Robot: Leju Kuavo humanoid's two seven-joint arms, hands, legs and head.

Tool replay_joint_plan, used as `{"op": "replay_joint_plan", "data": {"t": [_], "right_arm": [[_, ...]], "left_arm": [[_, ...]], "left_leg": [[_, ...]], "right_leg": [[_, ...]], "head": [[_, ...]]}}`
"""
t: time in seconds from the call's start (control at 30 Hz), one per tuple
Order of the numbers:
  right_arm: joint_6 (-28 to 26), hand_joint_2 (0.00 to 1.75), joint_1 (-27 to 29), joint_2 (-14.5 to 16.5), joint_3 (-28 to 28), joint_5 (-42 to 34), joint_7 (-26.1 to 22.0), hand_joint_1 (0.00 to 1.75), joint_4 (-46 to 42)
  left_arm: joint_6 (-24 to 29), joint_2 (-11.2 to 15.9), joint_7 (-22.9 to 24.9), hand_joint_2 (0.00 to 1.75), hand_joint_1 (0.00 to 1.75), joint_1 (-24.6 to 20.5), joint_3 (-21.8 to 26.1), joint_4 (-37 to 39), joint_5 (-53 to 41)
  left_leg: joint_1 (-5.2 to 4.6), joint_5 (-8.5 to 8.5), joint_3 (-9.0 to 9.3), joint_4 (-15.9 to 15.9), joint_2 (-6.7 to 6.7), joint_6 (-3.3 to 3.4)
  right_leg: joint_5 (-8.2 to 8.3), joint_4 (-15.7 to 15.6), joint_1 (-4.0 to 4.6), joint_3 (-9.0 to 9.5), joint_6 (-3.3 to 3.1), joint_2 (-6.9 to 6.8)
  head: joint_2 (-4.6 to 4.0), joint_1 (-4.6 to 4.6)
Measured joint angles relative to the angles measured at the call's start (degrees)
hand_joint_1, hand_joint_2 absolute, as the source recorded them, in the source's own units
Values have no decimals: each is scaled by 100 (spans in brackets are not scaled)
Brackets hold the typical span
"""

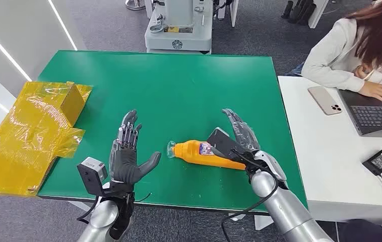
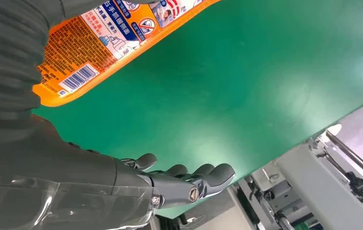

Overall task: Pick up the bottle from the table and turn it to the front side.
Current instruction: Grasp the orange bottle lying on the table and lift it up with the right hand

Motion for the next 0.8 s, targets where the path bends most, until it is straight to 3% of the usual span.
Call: {"op": "replay_joint_plan", "data": {"t": [0.27, 0.6, 0.8], "right_arm": [[946, 175, -614, 8, 488, 97, 254, 0, 823], [2656, 175, -1488, -228, 1630, -59, 360, 0, 1860], [2958, 175, -1768, -430, 2225, -265, 514, 0, 1974]], "left_arm": [[12, 45, 37, 175, 0, -73, -4, 65, 143], [-540, 68, 529, 175, 0, -330, -23, 536, 679], [-737, 74, 717, 175, 0, -441, -36, 737, 960]], "left_leg": [[0, 2, 0, 0, -1, 1], [0, 3, 4, 5, -4, 2], [0, 3, 4, 8, -3, 2]], "right_leg": [[1, 0, 0, 1, 0, 0], [1, -1, 0, 4, 0, -1], [2, -1, -1, 6, 1, 0]], "head": [[0, 1], [0, 1], [0, 1]]}}
